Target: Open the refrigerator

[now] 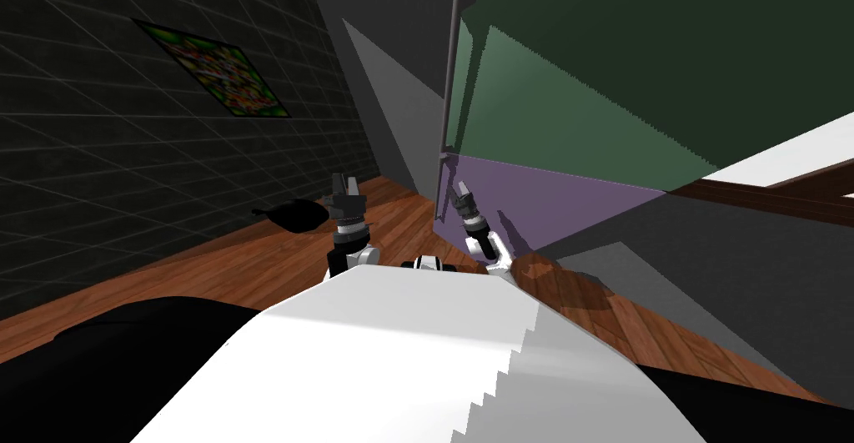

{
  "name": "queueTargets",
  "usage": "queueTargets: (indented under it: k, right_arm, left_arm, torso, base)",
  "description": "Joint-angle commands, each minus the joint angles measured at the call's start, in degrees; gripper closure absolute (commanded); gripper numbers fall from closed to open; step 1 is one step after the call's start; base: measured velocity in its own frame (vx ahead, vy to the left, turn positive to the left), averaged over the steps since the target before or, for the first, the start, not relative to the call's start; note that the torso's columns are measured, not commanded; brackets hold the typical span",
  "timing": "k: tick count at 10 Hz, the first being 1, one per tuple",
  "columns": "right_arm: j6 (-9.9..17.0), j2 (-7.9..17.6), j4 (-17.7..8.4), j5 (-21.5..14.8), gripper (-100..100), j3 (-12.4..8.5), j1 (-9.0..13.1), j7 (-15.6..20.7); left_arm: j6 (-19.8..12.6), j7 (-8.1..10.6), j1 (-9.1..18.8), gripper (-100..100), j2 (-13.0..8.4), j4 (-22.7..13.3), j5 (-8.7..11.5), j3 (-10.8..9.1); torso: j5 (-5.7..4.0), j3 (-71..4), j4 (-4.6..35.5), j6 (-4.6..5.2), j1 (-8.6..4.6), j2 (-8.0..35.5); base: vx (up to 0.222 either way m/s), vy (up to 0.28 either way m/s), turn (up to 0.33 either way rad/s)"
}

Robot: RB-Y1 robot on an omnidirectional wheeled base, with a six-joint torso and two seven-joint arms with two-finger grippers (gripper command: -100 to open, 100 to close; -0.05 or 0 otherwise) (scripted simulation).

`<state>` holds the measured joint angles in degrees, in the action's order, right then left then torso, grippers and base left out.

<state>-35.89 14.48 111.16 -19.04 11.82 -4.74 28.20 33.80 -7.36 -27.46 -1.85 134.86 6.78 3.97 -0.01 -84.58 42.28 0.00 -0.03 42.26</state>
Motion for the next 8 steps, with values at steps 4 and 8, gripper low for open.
queueTargets:
  k: [4, 8]
  right_arm:
    - [-0.9, 1.6, -5.9, -4.7, -100, 1.9, 6.8, 8.4]
    - [-1.6, 2.3, -10.1, -7.8, -100, 3.0, 11.5, 13.8]
  left_arm:
    - [0.0, 0.0, 0.0, 0, 0.0, 0.0, 0.0, 0.0]
    - [0.0, 0.0, 0.0, 0, 0.0, 0.0, 0.0, 0.0]
  torso:
    - [0.01, 0.0, 0.0, 0.0, 0.01, 0.1]
    - [0.0, 0.0, 0.0, 0.0, 0.01, 0.0]
  base:
    - [0.027, 0.053, -0.096]
    - [0.022, 0.045, -0.086]
